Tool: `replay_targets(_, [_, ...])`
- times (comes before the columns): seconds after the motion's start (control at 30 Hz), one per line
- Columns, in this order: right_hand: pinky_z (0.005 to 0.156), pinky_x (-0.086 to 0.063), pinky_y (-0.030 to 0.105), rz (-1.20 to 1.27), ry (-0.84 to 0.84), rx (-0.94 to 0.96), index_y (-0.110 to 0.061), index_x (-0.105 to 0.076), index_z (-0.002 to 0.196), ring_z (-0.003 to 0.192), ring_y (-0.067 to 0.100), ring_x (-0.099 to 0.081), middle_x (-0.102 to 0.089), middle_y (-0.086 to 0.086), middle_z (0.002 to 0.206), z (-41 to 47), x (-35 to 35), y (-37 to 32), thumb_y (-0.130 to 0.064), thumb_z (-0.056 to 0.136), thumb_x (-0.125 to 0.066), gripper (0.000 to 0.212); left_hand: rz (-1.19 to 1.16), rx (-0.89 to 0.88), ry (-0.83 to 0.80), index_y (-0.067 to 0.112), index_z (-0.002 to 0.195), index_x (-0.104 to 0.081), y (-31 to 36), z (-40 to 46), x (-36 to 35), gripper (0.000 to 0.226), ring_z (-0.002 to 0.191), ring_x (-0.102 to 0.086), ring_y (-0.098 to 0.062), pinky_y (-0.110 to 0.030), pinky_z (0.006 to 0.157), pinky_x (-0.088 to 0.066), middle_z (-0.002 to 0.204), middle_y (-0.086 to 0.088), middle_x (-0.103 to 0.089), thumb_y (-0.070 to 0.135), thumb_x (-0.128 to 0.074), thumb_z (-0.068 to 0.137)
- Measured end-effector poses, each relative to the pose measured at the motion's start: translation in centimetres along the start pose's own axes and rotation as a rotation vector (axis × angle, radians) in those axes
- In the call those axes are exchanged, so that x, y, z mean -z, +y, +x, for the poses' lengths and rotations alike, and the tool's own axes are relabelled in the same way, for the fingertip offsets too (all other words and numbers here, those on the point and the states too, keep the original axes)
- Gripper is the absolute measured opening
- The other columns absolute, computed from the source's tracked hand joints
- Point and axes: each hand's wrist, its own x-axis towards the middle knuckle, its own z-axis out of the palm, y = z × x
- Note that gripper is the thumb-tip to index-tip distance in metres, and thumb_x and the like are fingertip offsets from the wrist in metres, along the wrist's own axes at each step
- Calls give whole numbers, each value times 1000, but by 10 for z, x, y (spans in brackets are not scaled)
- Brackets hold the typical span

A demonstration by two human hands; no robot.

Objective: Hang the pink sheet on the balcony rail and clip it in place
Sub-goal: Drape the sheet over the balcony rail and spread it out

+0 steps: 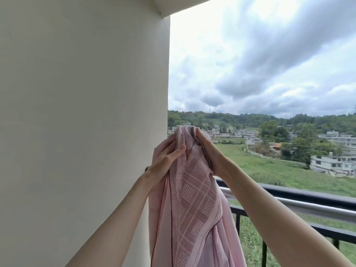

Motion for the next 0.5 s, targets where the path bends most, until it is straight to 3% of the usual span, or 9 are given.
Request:
replay_targets(0.1, [77,-56,30,-14,7,-27,-10,-66,114,98,23,-68,-71,15,107,15,-4,14,-58,89,-44,58,-83,-2,11,31,138,-39,-18,3,15,51,128,-46,-20,-46,108,-35,141,0,-47,19,-56,91])
replay_targets(0.2, [95,-50,37,-36,45,-43,-7,-60,123,111,28,-62,-63,20,121,26,-8,22,-59,89,-45,64,-129,14,-20,34,139,-37,-32,11,29,53,124,-50,-19,-45,105,-39,140,3,-48,21,-55,91])
replay_targets(0.33, [101,-46,41,-48,103,-77,3,-54,125,106,30,-60,-60,24,118,31,-5,23,-55,88,-48,68,-106,38,-119,36,140,-35,-44,29,36,52,128,-45,-16,-43,108,-36,145,7,-41,29,-53,92])
replay_targets(0.4, [95,-49,41,-63,153,-85,4,-60,117,95,30,-63,-64,23,109,25,5,21,-51,90,-47,63,-33,27,-180,35,140,-34,-45,34,32,51,131,-40,-14,-41,111,-32,147,10,-37,33,-51,92])
replay_targets(0.5, [74,-57,31,-80,215,-169,-7,-70,98,73,21,-69,-72,12,83,3,26,11,-44,94,-43,46,40,26,-275,24,143,-32,-40,39,13,56,131,-40,-13,-39,111,-32,146,6,-38,33,-51,92])
